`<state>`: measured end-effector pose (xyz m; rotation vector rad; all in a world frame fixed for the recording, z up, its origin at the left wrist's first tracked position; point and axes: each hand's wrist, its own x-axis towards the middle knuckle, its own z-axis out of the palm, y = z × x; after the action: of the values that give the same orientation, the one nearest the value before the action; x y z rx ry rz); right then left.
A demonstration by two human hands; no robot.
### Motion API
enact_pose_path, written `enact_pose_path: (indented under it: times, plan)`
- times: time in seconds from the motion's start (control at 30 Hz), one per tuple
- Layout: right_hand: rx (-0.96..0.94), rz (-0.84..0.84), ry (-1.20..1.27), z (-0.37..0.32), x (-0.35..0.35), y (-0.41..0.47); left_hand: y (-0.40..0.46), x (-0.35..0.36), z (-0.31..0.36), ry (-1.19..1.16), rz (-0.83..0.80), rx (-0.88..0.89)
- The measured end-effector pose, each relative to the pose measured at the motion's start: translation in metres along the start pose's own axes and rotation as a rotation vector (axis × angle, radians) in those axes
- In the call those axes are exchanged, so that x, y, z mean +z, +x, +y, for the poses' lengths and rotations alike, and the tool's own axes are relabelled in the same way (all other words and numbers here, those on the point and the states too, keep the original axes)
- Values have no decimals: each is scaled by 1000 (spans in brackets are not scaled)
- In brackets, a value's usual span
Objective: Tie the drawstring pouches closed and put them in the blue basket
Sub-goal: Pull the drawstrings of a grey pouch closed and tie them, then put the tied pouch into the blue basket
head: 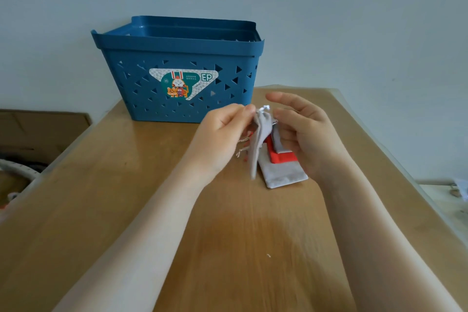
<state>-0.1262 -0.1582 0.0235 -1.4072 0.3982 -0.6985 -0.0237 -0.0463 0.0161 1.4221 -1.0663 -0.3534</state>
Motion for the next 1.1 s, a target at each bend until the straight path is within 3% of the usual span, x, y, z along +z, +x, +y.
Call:
enact_pose_path:
  times: [0.13,0.3,0.5,0.57,0.67,0.73,0.8,0.93,1.1]
  plan:
    - [14,-14,-139,5,0,1,3,-2,-1,-26,52,-124]
    - [1,-158,-288,7,6,-4,1,-7,3,-159,110,-235]
    - [-44,-99,-361,4,9,-7,5,-11,5,-149,139,-292]
    - [-46,-29,-359,7,9,-4,4,-15,3,-127,122,-255]
    - [-38,122,-277,12,6,1,0,-23,11,-90,-86,-73]
    - [-52,184,-271,11,7,1,-2,-24,16,54,-205,37]
    - [-82,236,-285,10,9,0,-2,-22,12,238,-227,54]
    - [-191,185,-292,5,7,-1,1,-16,6,302,-21,14]
    - [-169,226,-298,3,3,7,22,-18,9,92,220,-33]
